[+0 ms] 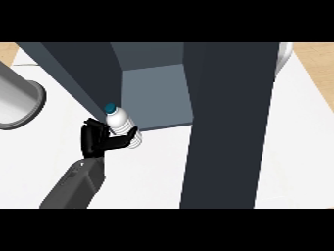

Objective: Pick up the bottled water, place it into the cabinet and close the cabinet

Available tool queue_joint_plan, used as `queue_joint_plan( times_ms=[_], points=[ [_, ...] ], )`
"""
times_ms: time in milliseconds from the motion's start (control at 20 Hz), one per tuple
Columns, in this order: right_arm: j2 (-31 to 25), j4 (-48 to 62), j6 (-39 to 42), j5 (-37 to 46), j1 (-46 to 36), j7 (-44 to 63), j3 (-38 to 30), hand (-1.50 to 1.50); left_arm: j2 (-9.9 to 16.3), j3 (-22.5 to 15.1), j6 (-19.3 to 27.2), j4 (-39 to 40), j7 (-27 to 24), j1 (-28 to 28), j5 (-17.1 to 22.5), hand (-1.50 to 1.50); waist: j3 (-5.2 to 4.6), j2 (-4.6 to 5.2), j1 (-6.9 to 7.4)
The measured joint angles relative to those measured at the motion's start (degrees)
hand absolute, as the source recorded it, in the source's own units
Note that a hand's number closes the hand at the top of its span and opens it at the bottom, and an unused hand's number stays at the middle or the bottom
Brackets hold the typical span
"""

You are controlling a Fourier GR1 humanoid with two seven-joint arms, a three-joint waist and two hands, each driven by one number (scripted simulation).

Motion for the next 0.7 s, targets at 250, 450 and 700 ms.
queue_joint_plan(
  times_ms=[250,450,700],
  points=[
    [-0.46,0.66,0.77,-0.8,-0.41,-0.26,-0.59,-1.5,0.23,0.13,0.66,-0.68,-0.57,0.63,0.46,1.5,-0.01,0.09,-0.63],
    [-0.64,1.37,1.29,-1.16,-0.9,-0.5,-0.64,-1.5,0.75,-0.37,2.23,-1.15,-1.4,1.13,-0.09,-1.5,0.1,0.25,-1.07],
    [-0.64,2.09,1.88,-1.61,-1.16,-0.63,-0.42,-1.5,1.38,-0.46,3.72,-1.75,-1.97,1.65,-0.2,-1.5,0.07,0.44,-1.85]
  ],
)
